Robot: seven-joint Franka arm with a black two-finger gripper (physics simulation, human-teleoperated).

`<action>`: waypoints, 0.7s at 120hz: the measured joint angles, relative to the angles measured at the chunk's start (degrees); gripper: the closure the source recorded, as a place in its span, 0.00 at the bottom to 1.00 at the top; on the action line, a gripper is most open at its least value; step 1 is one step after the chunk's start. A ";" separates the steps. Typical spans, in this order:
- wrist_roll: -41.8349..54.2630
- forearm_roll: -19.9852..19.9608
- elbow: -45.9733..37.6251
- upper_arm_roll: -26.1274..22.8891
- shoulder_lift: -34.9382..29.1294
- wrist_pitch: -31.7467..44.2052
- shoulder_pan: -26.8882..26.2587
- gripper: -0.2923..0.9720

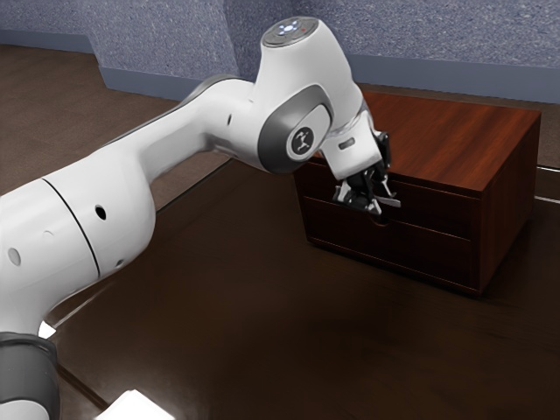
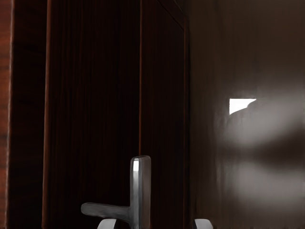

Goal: Pull the drawer handle with one arm to open the drawer

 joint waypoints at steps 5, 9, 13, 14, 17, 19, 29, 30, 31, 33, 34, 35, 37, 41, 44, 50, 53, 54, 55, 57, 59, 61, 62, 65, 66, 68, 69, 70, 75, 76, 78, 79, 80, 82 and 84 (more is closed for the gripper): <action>-0.02 0.01 -0.01 0.01 0.02 -0.22 -0.02 0.70; -0.03 0.01 -0.01 0.04 0.01 -0.39 -0.05 0.71; -0.04 0.01 -0.01 0.06 0.02 -0.60 -0.07 0.72; -0.05 0.02 -0.01 0.06 0.02 -0.65 -0.07 0.72; -0.06 0.02 -0.04 0.05 0.03 -0.81 -0.08 0.72; -0.07 0.02 -0.06 0.05 0.03 -0.92 -0.08 0.72; -0.09 0.08 -0.09 0.05 0.00 -1.60 -0.10 0.74; -0.09 0.08 -0.09 0.04 -0.01 -1.68 -0.10 0.74; -0.09 0.09 -0.09 0.04 -0.01 -1.76 -0.10 0.75; -0.10 0.11 -0.10 0.04 -0.02 -1.94 -0.10 0.75; -0.10 0.12 -0.10 0.04 -0.03 -2.03 -0.10 0.75; -0.10 0.14 -0.10 0.04 -0.03 -2.12 -0.10 0.75; -0.10 0.17 -0.10 0.04 -0.03 -2.30 -0.11 0.75; -0.10 0.24 -0.10 0.05 -0.04 -2.71 -0.11 0.76; -0.10 0.28 -0.10 0.05 -0.04 -3.02 -0.11 0.76; -0.09 0.36 -0.10 0.04 -0.04 -3.70 -0.07 0.77; -0.08 0.39 -0.10 0.04 -0.07 -4.07 -0.06 0.77; -0.07 0.40 -0.10 0.04 -0.09 -4.19 -0.05 0.77; -0.07 0.41 -0.10 0.04 -0.11 -4.32 -0.05 0.77; -0.06 0.43 -0.10 0.05 -0.15 -4.57 -0.04 0.77; -0.05 0.44 -0.11 0.05 -0.21 -4.80 -0.04 0.77; -0.04 0.46 -0.11 0.05 -0.26 -5.04 -0.04 0.77; -0.04 0.46 -0.11 0.05 -0.28 -5.16 -0.04 0.77; -0.02 0.48 -0.11 0.05 -0.35 -5.50 -0.03 0.77; -0.01 0.48 -0.11 0.05 -0.37 -5.61 -0.03 0.77; 0.01 0.50 -0.11 0.05 -0.42 -5.82 -0.03 0.77; 0.01 0.50 -0.11 0.05 -0.45 -5.92 -0.03 0.77; 0.02 0.50 -0.11 0.05 -0.46 -6.03 -0.03 0.77; 0.06 0.53 -0.11 0.05 -0.57 -6.62 0.00 0.78; 0.07 0.54 -0.11 0.05 -0.58 -6.73 0.01 0.78; 0.08 0.55 -0.11 0.05 -0.63 -6.97 0.02 0.78; 0.09 0.57 -0.11 0.05 -0.65 -7.10 0.04 0.78; 0.10 0.58 -0.11 0.05 -0.68 -7.23 0.05 0.78; 0.12 0.61 -0.11 0.05 -0.72 -7.48 0.07 0.78; 0.15 0.64 -0.09 0.05 -0.75 -7.71 0.09 0.78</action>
